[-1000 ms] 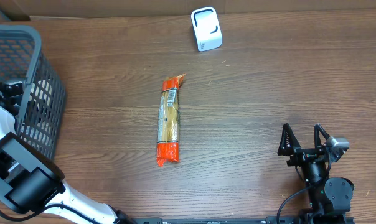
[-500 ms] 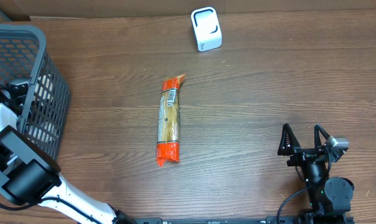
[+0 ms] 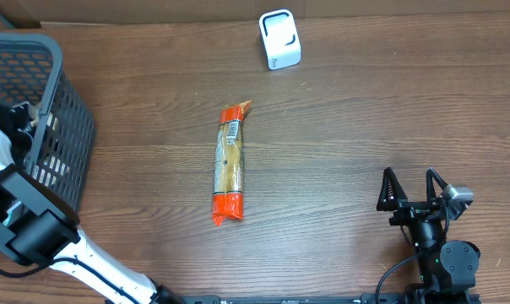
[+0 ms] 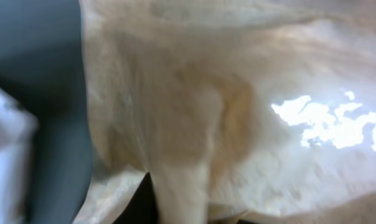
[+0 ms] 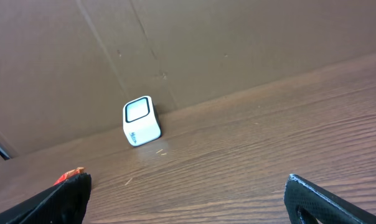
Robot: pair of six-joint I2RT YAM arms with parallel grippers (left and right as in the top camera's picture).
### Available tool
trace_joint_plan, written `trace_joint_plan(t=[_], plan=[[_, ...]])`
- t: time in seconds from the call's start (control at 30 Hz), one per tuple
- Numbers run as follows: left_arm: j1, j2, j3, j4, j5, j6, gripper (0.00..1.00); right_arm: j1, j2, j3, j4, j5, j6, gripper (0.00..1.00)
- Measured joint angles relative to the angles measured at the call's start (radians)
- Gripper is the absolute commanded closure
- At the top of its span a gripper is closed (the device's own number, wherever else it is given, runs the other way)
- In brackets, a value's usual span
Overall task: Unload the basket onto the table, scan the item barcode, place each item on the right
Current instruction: 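Reach the left gripper back into the basket and grasp the clear pouch, then carry the clear pouch to the table beside the snack bag and release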
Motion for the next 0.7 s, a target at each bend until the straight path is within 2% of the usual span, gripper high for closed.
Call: trace_joint_plan(t=[0.1,0.3,0.57,0.7], plan=[[0.000,0.027,0.171,-0.138,-0.002,-0.070,0.96,0.000,0.000,0.000,0.000,0.000,0.000,0.00],[0.000,0.034,0.629,-0.389,0.029,-0.187,0.96,0.000,0.000,0.000,-0.001,0.000,0.000,0.00],[-0.011,0.026,1.117,-0.675,0.262,-0.253,0.96,0.000,0.000,0.000,0.000,0.000,0.000,0.00],[-0.077,0.000,1.226,-0.785,0.349,-0.264,0.96,0.000,0.000,0.000,0.000,0.000,0.000,0.00]])
